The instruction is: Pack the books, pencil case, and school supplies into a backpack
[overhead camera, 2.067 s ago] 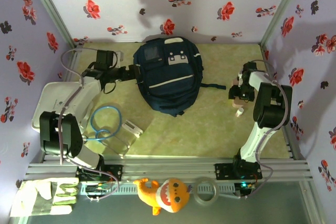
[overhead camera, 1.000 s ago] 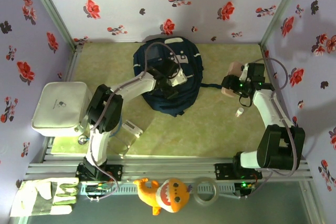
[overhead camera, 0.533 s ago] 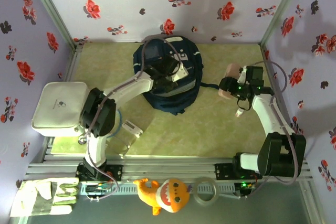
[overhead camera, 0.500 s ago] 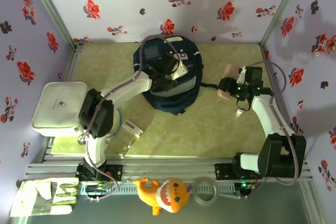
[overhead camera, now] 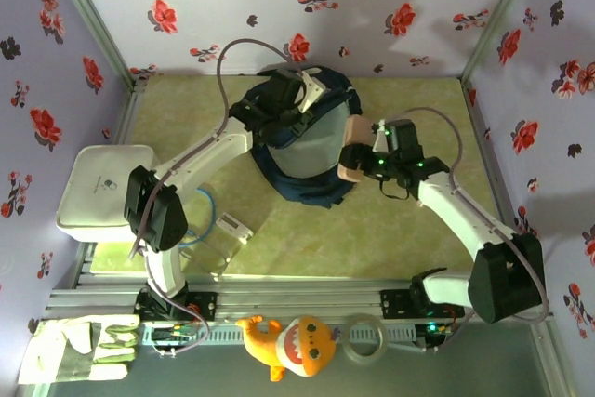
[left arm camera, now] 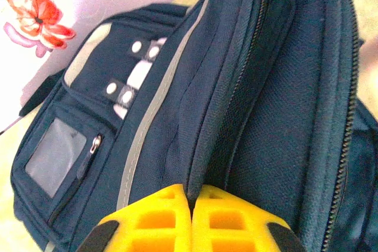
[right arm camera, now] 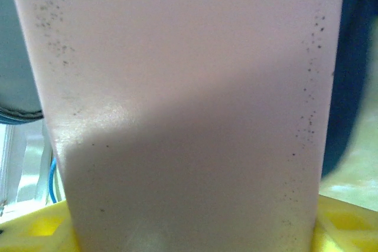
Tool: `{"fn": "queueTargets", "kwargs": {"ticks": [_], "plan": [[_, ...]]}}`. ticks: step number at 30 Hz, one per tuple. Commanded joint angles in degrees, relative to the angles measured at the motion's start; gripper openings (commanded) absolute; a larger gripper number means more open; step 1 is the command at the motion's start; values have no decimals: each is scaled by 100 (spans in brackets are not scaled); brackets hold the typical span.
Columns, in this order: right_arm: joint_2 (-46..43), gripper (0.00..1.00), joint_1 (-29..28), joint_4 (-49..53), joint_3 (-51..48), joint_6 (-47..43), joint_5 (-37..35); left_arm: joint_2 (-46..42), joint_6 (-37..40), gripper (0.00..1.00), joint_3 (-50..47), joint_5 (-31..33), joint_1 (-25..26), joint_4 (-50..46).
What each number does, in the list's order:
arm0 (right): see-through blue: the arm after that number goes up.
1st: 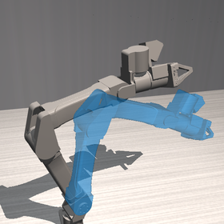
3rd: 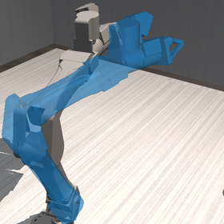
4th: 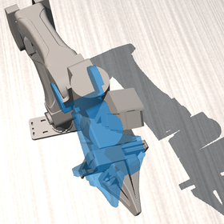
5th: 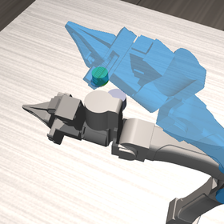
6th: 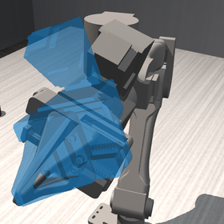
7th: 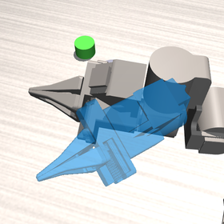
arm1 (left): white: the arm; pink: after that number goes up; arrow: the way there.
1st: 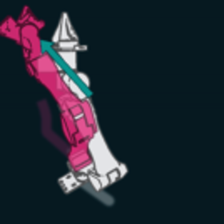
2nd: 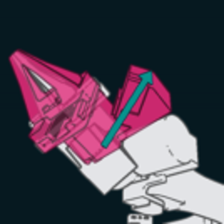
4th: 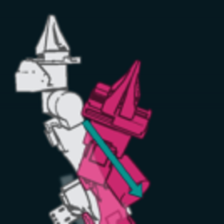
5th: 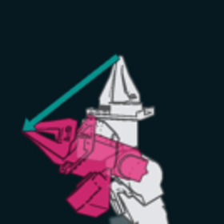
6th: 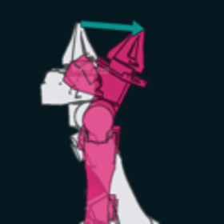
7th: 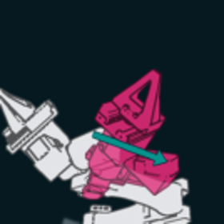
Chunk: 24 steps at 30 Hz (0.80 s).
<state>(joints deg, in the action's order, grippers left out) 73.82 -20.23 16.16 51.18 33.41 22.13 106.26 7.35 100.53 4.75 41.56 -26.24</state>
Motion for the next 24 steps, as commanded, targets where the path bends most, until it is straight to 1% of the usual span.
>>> {"fn": "queueTargets", "kwargs": {"ticks": [1, 4, 8, 9, 11, 16, 24], "plan": [[380, 61, -309, -507, 224, 357, -240, -27, -479, 0, 459, -533, 49, 560], [817, 61, -482, -547, 457, 444, -353, -1, -626, 0, 491, -694, 40, 533], [1240, 61, -495, -755, 687, 752, -648, 10, -884, 0, 654, -754, -52, 302], [1338, 61, -493, -816, 761, 809, -687, 17, -1128, 0, 693, -831, -104, 252], [1603, 61, -491, -977, 947, 925, -667, 18, -1377, 0, 735, -1149, -234, 189], [2178, 62, -494, -1301, 1369, 1271, -788, 35, -1722, 0, 817, -1635, -378, 106], [3042, 65, -483, -1757, 2041, 1632, -933, 98, -2082, 0, 1034, -1895, -497, 81]]}}
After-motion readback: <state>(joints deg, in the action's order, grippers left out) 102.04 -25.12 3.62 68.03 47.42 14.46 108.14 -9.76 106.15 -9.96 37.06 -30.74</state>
